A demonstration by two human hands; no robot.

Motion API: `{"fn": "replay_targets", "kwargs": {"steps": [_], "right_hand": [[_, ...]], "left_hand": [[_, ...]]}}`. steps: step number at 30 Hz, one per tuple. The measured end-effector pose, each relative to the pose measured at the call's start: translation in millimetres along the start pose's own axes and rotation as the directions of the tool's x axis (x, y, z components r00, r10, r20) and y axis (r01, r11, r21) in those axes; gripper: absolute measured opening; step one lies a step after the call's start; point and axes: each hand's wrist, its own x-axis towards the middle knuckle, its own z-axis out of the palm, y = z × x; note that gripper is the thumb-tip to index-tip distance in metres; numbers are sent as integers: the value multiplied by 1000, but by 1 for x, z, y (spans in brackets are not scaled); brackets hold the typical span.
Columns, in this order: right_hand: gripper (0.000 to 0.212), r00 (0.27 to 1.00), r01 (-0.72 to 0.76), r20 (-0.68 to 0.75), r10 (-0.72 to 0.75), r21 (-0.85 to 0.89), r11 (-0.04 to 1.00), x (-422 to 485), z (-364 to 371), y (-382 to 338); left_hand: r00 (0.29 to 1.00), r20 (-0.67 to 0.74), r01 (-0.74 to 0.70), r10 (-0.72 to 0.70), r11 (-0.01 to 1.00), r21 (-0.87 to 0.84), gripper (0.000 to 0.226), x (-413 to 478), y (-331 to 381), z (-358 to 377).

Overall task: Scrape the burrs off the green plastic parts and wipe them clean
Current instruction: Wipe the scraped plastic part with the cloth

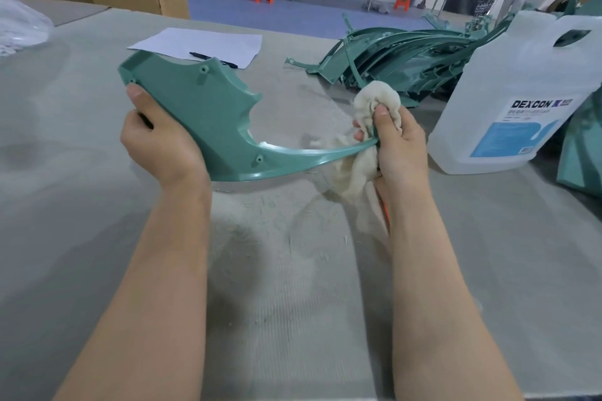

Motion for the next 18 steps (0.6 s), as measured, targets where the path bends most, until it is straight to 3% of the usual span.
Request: {"fn": "replay_targets", "kwargs": {"steps": [3, 5, 8, 10, 12, 14, 16, 18], "right_hand": [[38, 992, 60, -85, -96, -357, 932, 4, 1, 4], [47, 988, 4, -138, -68, -416, 910, 6, 1, 8], [54, 961, -124, -271, 62, -218, 968, 6, 2, 10], [51, 912, -199, -364, 190, 14, 980, 7, -1, 7], [47, 885, -220, -352, 305, 261, 940, 9, -7, 6], [55, 903, -212, -256, 344, 431, 877, 10, -10, 3], [60, 932, -227, -156, 326, 451, 863, 7, -6, 0], [57, 962, -238, -102, 255, 151, 959, 4, 1, -1]], "left_hand": [[1000, -2, -3, 3, 1000, 11, 52, 2, 0, -1], [1000, 6, -9, 9, 1000, 10, 53, 2, 0, -1], [999, 23, -26, 25, 999, 23, 53, -1, -1, 1], [1000, 23, -16, 15, 999, 48, 54, -3, -3, 3], [1000, 9, 14, -14, 998, 64, 53, -1, -4, 2], [999, 1, 38, -38, 997, 65, 52, 2, -6, 0], [999, -1, 44, -44, 997, 67, 52, 3, -7, -1], [999, 1, 32, -32, 997, 69, 52, 1, -7, 0]]}}
